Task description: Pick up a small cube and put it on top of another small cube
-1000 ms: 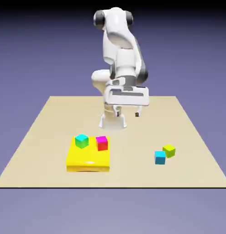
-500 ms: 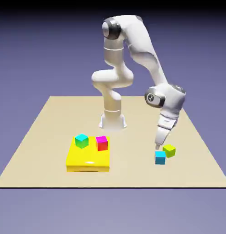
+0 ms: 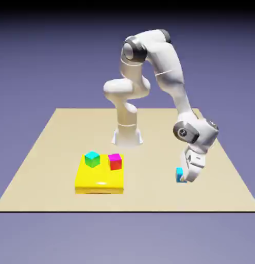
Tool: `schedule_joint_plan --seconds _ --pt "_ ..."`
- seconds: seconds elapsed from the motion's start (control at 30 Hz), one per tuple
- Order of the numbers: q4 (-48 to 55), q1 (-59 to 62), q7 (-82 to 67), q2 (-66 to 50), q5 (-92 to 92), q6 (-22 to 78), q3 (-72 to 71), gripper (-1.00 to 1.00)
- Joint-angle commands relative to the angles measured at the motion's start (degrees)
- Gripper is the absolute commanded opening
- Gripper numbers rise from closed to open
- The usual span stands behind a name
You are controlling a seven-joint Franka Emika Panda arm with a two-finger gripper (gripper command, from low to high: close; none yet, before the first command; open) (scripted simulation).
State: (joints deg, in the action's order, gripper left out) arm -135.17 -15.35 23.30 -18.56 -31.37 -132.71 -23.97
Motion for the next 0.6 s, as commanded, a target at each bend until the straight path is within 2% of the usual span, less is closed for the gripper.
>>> schedule_joint_plan --seconds 0.0,0.3,0.43,0.47,0.57 --pt "-0.2 -1.3 -0.8 1.4 1.2 0.8 0.1 -1.00" --pt "-1.8 -17.6 -5.9 9.6 9.4 4.9 5.2 -1.00" --pt "-3.6 -18.2 -0.7 1.5 2.2 -4.0 8.9 -1.00" --pt "-3.6 -18.2 -0.7 1.5 2.2 -4.0 8.9 1.00" --pt "-2.7 -17.9 -3.4 5.6 5.9 0.5 7.0 1.00"
